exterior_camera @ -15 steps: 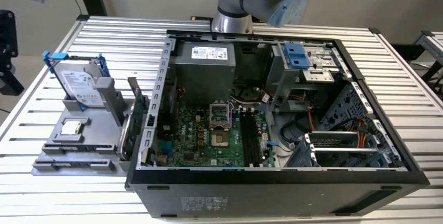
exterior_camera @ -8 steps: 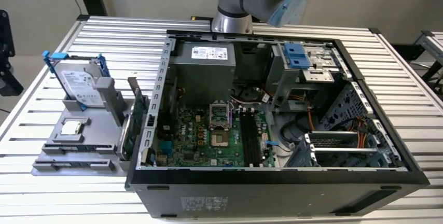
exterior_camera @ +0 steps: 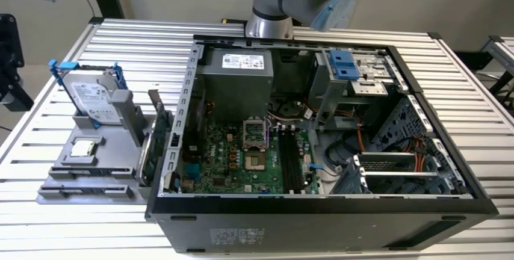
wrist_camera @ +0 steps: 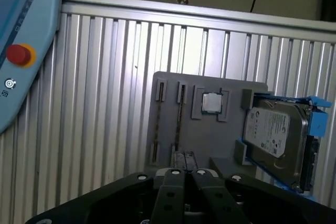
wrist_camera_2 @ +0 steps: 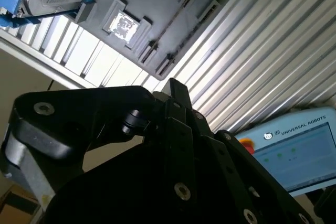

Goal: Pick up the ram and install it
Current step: 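Pick up the ram and move it above insertion slot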

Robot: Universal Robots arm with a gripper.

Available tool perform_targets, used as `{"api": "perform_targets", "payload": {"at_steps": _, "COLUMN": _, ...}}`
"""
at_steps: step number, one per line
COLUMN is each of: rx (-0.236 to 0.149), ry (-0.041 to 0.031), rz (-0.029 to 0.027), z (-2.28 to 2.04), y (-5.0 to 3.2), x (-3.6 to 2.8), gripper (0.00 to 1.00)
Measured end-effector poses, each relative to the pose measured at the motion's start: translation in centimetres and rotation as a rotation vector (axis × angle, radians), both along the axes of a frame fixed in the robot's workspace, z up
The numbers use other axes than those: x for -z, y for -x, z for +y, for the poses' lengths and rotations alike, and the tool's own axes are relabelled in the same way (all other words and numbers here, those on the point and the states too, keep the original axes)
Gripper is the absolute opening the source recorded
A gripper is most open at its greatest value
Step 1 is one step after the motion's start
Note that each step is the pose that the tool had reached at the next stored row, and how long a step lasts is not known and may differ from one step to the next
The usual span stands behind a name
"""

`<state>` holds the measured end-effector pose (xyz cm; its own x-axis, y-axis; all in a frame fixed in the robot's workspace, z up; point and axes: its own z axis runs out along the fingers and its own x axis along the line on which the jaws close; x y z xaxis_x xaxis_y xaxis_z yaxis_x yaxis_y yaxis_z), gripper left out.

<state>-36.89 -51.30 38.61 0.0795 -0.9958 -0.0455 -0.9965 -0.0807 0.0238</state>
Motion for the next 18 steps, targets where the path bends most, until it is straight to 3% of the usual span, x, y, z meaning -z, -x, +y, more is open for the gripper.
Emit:
{"api": "perform_targets", "payload": {"at_steps": 5, "rx": 0.0, "ry": 0.0019, "rz": 0.0001, "z": 0.03, "y": 0.0, "x": 0.14, "gripper": 0.0}}
{"api": "perform_targets", "payload": {"at_steps": 6, "rx": 0.0, "ry": 0.0019, "rz": 0.0, "z": 0.03, "y": 0.0, "x": 0.14, "gripper": 1.0}}
{"api": "perform_targets", "payload": {"at_steps": 11, "rx": 0.0, "ry": 0.0019, "rz": -0.0002, "z": 0.04, "y": -0.01, "x": 0.2, "gripper": 1.0}}
{"api": "perform_targets", "payload": {"at_steps": 18, "rx": 0.005, "ry": 0.0021, "rz": -0.0046, "z": 0.13, "y": 0.0, "x": 1.26, "gripper": 1.0}}
